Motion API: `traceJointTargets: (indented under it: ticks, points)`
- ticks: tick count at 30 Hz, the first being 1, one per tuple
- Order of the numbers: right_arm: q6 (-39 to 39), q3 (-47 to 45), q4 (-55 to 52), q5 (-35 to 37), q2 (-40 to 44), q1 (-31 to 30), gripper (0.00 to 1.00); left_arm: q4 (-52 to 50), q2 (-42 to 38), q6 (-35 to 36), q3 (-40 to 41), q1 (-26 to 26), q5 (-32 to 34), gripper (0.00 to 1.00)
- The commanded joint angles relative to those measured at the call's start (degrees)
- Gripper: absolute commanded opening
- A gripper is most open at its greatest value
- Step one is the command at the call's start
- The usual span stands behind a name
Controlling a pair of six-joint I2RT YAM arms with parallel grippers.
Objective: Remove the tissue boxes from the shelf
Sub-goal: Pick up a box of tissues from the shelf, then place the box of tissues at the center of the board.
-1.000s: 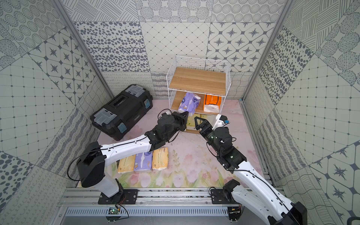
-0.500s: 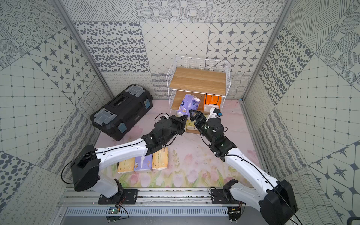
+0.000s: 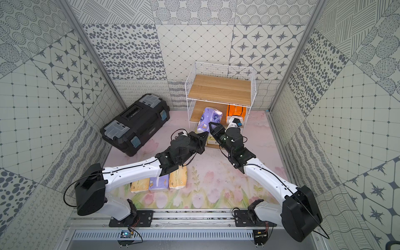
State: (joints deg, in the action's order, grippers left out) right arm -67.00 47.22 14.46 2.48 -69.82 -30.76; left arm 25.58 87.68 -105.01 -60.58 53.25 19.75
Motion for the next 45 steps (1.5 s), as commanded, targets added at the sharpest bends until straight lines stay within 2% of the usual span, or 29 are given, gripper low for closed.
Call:
traceJointTargets:
  ticks: [1, 5, 8, 9, 11, 18, 22, 25, 29, 33, 37, 45]
  points:
    - [1.13, 1.45, 4.68, -1.07, 0.24, 0.22, 0.42, -0.92, -1.58, 0.00, 0.62, 0.44, 1.43, 0.19]
    - [2.66, 0.57, 4.25, -2.07, 2.14, 0.33, 0.33, -1.52, -4.18, 3.32, 2.94, 0.36, 2.55, 0.47]
    - [4.60, 0.18, 2.38, -3.53, 4.22, 0.34, 0.28, -4.83, -7.50, 8.68, 4.63, 0.37, 3.49, 0.75]
    - [5.29, -0.08, 1.53, -4.00, 5.11, 0.33, 0.27, -5.81, -8.75, 12.03, 5.15, 0.45, 3.92, 0.81]
    - [6.62, -0.55, -0.46, -4.87, 6.93, 0.34, 0.25, -8.60, -11.26, 16.28, 6.68, 0.51, 4.59, 0.87]
    - [11.53, -2.57, -9.61, -9.32, 14.10, 0.37, 0.20, -9.83, -21.51, 31.19, 15.86, 0.42, 7.39, 0.92]
    - [14.71, -3.45, -17.03, -14.35, 18.15, -0.34, 0.18, -16.97, -27.47, 42.51, 17.73, -0.03, 9.28, 0.94]
    - [18.62, -3.17, -24.70, -14.70, 21.00, -2.69, 0.19, -22.40, -30.70, 46.98, 18.83, -1.45, 9.07, 0.96]
    - [20.16, -4.33, -32.43, -14.73, 22.61, -6.20, 0.19, -27.64, -34.06, 46.01, 22.05, -6.23, 5.62, 0.96]
    - [18.95, -8.08, -33.56, -10.13, 21.07, -12.19, 0.19, -27.79, -36.38, 43.81, 25.94, -9.41, 4.72, 0.96]
    - [15.39, -12.44, -27.57, -9.04, 16.95, -15.06, 0.19, -27.77, -36.97, 43.49, 27.01, -10.12, 5.45, 0.95]
    - [9.05, -20.57, -10.29, -9.23, 6.93, -16.05, 0.18, -26.49, -36.26, 41.82, 29.13, -10.16, 5.13, 0.95]
